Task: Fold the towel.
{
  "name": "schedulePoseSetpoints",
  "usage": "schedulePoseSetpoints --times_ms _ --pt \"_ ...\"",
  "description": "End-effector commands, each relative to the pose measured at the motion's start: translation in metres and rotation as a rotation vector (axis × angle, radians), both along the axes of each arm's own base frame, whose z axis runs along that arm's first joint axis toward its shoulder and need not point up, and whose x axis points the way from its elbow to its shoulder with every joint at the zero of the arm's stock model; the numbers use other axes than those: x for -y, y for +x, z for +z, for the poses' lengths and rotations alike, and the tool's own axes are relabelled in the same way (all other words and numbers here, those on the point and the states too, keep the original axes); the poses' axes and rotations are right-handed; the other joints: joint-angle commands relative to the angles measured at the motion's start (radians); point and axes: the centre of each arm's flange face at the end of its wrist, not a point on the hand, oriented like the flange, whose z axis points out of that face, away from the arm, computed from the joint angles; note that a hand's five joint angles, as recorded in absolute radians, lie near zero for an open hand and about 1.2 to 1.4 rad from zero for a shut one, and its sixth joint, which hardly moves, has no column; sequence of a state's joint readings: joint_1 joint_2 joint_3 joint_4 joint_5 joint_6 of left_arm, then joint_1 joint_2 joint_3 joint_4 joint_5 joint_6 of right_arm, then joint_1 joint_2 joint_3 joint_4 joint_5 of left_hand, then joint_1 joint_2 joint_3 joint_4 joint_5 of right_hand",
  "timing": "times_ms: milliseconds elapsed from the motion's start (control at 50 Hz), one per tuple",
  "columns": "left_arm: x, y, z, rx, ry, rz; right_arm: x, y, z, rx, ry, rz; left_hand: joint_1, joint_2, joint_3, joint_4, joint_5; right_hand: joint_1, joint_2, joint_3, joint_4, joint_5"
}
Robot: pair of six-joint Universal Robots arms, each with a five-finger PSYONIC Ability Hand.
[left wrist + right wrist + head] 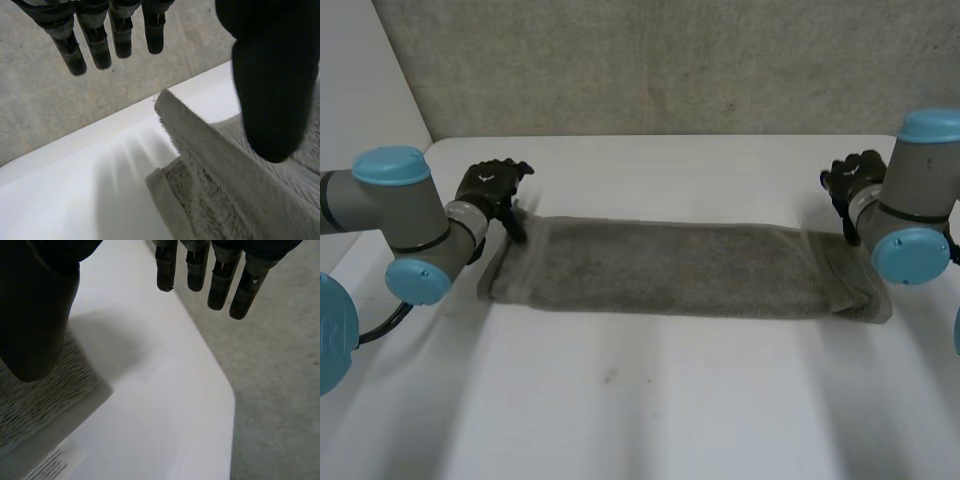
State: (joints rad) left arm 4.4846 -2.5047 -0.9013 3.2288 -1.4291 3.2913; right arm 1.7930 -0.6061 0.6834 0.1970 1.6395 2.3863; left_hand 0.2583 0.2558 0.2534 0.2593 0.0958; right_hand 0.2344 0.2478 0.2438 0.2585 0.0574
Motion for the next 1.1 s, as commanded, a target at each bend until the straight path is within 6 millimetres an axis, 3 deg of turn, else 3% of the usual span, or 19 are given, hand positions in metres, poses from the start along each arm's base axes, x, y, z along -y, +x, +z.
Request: schedulePoseSetpoints --times_ms 20,120,140,180,260,280,320,360,380,420,480,580,700,780,1100 --pt "-0.004 -0.003 0.021 -0.080 -0.013 0.002 -0.012 -0.003 0.050 0.163 -0.062 -0.054 -0.084 -0.081 -0.079 -0.085 -0.096 -0.060 -0.073 -0.069 -0.084 -0.057" --pt "-0.015 0.000 0.039 -0.139 -0.002 0.011 -0.039 -0.011 0.075 0.233 -0.058 -0.045 -0.084 -0.081 -0.079 -0.085 -0.096 -0.060 -0.073 -0.069 -0.084 -0.057" --pt "-0.021 0.001 0.043 -0.152 0.007 0.014 -0.040 -0.011 0.075 0.233 -0.058 -0.045 -0.084 -0.081 -0.079 -0.085 -0.096 -0.060 -0.073 -0.069 -0.084 -0.057" --pt "-0.027 0.003 0.049 -0.162 0.012 0.017 -0.061 -0.015 0.078 0.240 -0.046 -0.025 -0.084 -0.081 -0.079 -0.085 -0.096 -0.060 -0.073 -0.069 -0.084 -0.057" --pt "-0.050 0.009 0.062 -0.172 0.033 0.020 -0.084 -0.018 0.078 0.242 -0.032 -0.005 -0.084 -0.081 -0.079 -0.085 -0.096 -0.060 -0.073 -0.069 -0.084 -0.057" --pt "-0.050 0.009 0.062 -0.172 0.033 0.020 -0.098 -0.020 0.073 0.240 -0.006 0.007 -0.084 -0.081 -0.079 -0.085 -0.096 -0.060 -0.073 -0.069 -0.084 -0.057" --pt "-0.068 0.013 0.066 -0.174 0.051 0.023 -0.106 -0.022 0.067 0.238 0.023 0.012 -0.084 -0.081 -0.079 -0.085 -0.096 -0.060 -0.073 -0.069 -0.084 -0.057" --pt "-0.068 0.013 0.066 -0.174 0.051 0.023 -0.112 -0.026 0.058 0.234 0.057 0.005 -0.084 -0.081 -0.079 -0.085 -0.096 -0.060 -0.073 -0.069 -0.084 -0.057" --pt "-0.078 0.015 0.069 -0.175 0.058 0.023 -0.112 -0.026 0.058 0.234 0.058 0.005 -0.084 -0.081 -0.079 -0.085 -0.096 -0.060 -0.073 -0.069 -0.084 -0.057" --pt "-0.088 0.017 0.070 -0.175 0.064 0.022 -0.120 -0.043 0.034 0.223 0.144 -0.043 -0.084 -0.081 -0.079 -0.085 -0.096 -0.060 -0.073 -0.069 -0.084 -0.057" --pt "-0.102 0.019 0.069 -0.177 0.063 0.019 -0.126 -0.053 0.017 0.212 0.196 -0.075 -0.084 -0.081 -0.079 -0.085 -0.096 -0.060 -0.073 -0.069 -0.084 -0.057" --pt "-0.116 0.017 0.066 -0.197 0.051 0.006 -0.125 -0.063 -0.007 0.212 0.201 -0.099 -0.084 -0.081 -0.079 -0.085 -0.096 -0.026 -0.040 -0.036 -0.050 -0.024" --pt "-0.114 0.017 0.067 -0.231 0.026 0.009 -0.110 -0.076 -0.028 0.229 0.157 -0.124 -0.084 -0.081 -0.079 -0.085 -0.096 0.199 0.186 0.190 0.175 0.202" --pt "-0.115 0.018 0.067 -0.245 0.034 0.012 -0.105 -0.079 -0.039 0.244 0.178 -0.118 -0.084 -0.081 -0.079 -0.085 -0.096 0.220 0.207 0.211 0.196 0.223" --pt "-0.119 0.018 0.059 -0.240 0.059 0.013 -0.103 -0.076 -0.039 0.381 0.211 -0.076 -0.084 -0.081 -0.079 -0.085 -0.096 0.203 0.189 0.193 0.179 0.205"
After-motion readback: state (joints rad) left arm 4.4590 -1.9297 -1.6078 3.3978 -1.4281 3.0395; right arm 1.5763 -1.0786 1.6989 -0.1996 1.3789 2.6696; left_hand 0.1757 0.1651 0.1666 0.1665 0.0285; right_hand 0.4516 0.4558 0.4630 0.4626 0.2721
